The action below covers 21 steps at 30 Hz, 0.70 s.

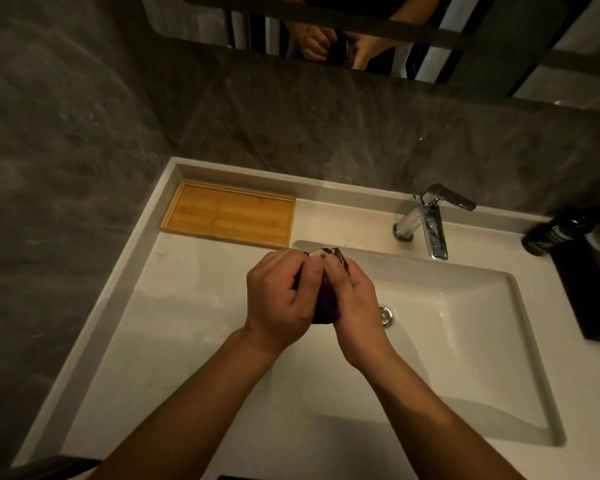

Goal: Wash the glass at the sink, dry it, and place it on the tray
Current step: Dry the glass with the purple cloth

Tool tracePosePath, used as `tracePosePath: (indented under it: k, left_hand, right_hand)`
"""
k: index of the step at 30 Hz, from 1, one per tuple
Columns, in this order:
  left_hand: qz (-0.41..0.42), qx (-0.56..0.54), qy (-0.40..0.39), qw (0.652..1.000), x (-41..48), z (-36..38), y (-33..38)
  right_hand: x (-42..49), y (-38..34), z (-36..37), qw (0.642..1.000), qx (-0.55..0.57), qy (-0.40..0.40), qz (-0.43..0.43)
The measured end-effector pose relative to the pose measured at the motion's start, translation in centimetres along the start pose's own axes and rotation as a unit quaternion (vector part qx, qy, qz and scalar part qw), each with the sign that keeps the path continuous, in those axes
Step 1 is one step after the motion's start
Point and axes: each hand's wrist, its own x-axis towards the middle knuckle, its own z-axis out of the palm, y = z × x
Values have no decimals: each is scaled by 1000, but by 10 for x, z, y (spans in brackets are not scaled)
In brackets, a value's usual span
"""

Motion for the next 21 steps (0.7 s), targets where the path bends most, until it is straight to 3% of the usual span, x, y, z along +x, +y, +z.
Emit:
tracePosePath:
  k: [4,8,17,21]
  left_hand:
    - [9,-11,18,1000,-9,0,-4]
    - [11,-39,22,999,-17,-3,-12]
    - [-17,-26,-60,998,-3,-10,-7]
    - [-6,-62,-23,998,-10,-10,-7]
  right_hand:
    - [2,-1,-3,994,87,-11,60]
    - [-1,2,-7,957,218,-57,184]
    - [-6,5,3,988,121,-50,82]
    - [-4,2,1,969,198,-60,135]
